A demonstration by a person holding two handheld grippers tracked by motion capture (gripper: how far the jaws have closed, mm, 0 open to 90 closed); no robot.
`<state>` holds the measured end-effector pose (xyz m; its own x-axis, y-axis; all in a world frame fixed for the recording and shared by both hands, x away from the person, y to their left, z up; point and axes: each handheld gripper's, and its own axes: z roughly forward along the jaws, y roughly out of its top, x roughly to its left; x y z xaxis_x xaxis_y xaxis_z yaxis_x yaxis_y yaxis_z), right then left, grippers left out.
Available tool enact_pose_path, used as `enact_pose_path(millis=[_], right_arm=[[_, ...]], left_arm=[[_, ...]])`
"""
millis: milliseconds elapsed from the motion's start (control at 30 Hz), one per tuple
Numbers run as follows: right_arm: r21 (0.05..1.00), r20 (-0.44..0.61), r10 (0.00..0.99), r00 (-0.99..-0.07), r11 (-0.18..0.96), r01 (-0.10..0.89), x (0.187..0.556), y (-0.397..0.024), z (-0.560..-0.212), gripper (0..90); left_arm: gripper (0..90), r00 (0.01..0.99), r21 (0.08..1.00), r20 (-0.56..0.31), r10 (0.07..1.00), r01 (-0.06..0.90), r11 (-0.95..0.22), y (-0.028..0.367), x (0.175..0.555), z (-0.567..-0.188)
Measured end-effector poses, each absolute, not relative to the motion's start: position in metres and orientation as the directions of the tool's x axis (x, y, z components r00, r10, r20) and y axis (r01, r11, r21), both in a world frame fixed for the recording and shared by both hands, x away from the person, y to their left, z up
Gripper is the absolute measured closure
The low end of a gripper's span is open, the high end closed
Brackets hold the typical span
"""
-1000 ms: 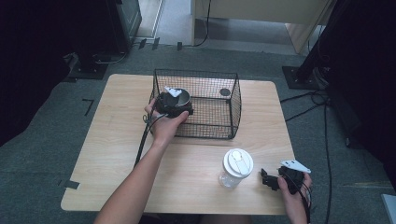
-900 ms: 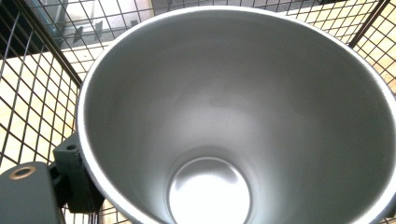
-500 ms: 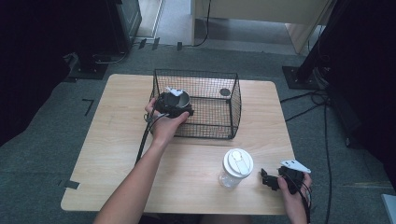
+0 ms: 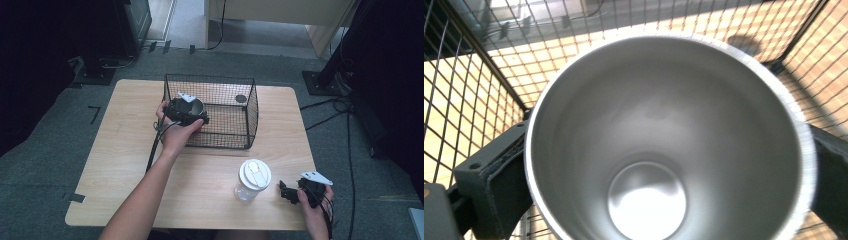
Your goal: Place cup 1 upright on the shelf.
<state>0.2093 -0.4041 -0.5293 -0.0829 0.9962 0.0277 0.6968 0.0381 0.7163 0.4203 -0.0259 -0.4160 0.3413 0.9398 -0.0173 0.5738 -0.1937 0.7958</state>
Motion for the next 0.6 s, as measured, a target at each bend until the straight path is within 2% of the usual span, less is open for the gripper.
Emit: enact_pose_path(millis=[433,600], right_arm=[[0.716,0.029,0.996,-0.082,0.037,0.697,0.209,-0.404,-0.529,0.0],[0.716,0.028,0.996,-0.082,0.037,0.697,0.209,-0.404,-0.529,0.0]], left_arm=[[0.0,0.347,0.83,-0.003,0.938,0.524,-0.191,-0.013,0.4,-0.397],[0.0,0.343,0.835,-0.028,0.939,0.525,-0.167,-0.002,0.391,-0.394]])
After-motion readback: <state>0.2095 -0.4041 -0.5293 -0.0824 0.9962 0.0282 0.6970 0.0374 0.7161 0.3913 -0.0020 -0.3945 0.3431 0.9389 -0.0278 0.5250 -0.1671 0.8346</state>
